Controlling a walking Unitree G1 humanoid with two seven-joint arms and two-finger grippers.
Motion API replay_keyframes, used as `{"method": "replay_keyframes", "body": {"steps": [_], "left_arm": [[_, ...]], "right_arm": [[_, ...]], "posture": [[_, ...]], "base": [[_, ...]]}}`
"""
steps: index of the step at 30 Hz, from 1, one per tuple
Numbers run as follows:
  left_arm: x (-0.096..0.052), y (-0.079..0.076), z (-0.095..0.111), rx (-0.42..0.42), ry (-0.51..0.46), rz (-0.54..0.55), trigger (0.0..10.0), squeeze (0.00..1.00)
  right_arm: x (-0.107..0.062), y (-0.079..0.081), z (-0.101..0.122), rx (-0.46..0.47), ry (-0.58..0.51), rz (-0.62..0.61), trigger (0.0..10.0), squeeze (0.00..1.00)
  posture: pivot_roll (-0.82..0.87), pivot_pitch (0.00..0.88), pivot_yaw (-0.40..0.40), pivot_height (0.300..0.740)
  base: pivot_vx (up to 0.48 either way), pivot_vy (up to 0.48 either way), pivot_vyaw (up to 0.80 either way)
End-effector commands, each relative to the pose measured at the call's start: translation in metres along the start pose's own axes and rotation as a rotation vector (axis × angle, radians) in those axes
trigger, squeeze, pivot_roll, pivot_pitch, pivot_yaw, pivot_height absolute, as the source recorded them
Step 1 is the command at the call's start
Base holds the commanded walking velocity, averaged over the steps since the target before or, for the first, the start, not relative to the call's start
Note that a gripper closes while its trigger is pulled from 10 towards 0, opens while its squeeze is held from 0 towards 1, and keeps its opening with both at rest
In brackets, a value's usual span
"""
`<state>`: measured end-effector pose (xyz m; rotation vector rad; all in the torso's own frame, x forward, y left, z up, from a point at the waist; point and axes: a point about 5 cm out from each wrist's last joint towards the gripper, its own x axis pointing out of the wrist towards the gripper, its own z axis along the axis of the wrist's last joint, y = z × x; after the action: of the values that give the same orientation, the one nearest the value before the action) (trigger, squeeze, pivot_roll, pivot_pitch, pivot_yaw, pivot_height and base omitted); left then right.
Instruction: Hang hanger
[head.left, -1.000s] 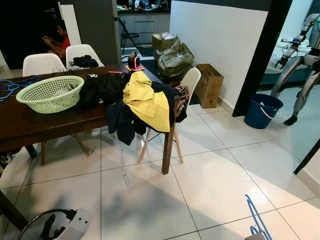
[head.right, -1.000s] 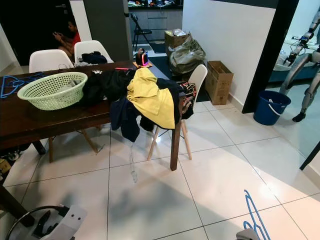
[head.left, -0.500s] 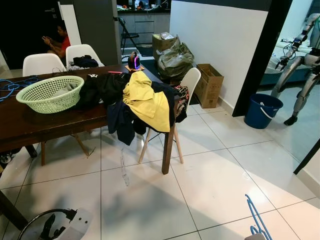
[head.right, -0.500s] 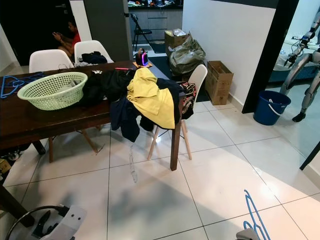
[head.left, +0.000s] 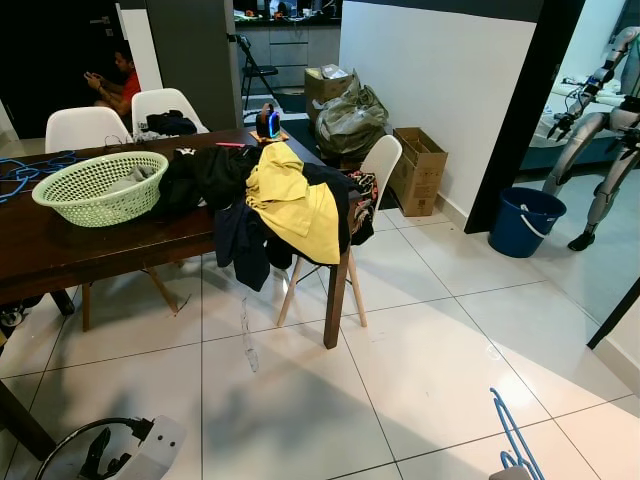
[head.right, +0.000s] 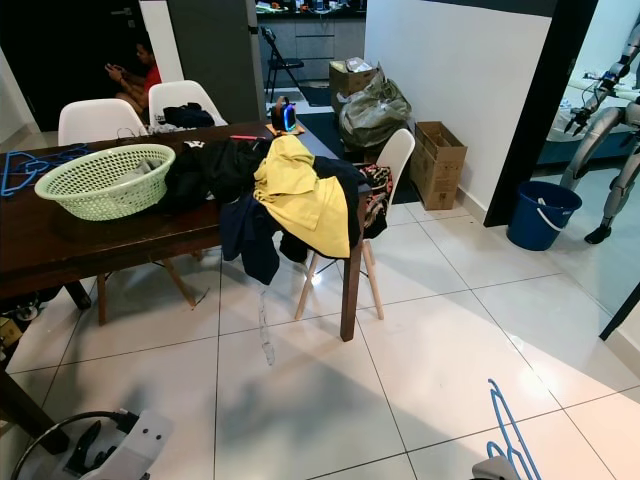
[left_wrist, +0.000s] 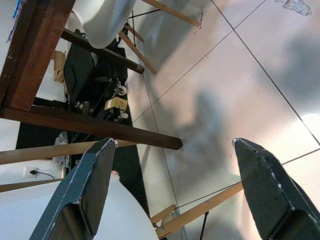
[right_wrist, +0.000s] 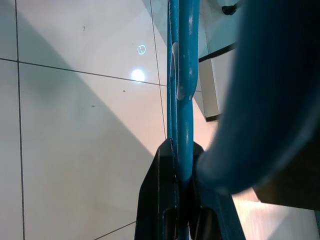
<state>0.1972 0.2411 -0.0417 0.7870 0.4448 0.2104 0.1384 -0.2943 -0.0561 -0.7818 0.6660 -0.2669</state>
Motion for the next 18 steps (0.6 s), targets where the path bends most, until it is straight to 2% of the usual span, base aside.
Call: {"method": "replay_keyframes", "body": {"steps": [1, 18], "left_arm": [[-0.0008, -0.0032, -0.0005, 0.014, 0.008, -0.016, 10.0, 0.00], [-0.0010, -0.0046, 0.0003, 0.014, 0.008, -0.017, 10.0, 0.00]], "right_arm": [[0.0008, -0.0015, -0.0014, 0.002, 0.015, 0.000, 10.0, 0.00], [0.0011, -0.0023, -0.0017, 0.002, 0.017, 0.000, 10.0, 0.00]], "posture": [[0.01, 0.000, -0.016, 0.740], [0.01, 0.000, -0.017, 0.740]], "base": [[0.000, 0.000, 0.00], [0.000, 0.000, 0.00]]}}
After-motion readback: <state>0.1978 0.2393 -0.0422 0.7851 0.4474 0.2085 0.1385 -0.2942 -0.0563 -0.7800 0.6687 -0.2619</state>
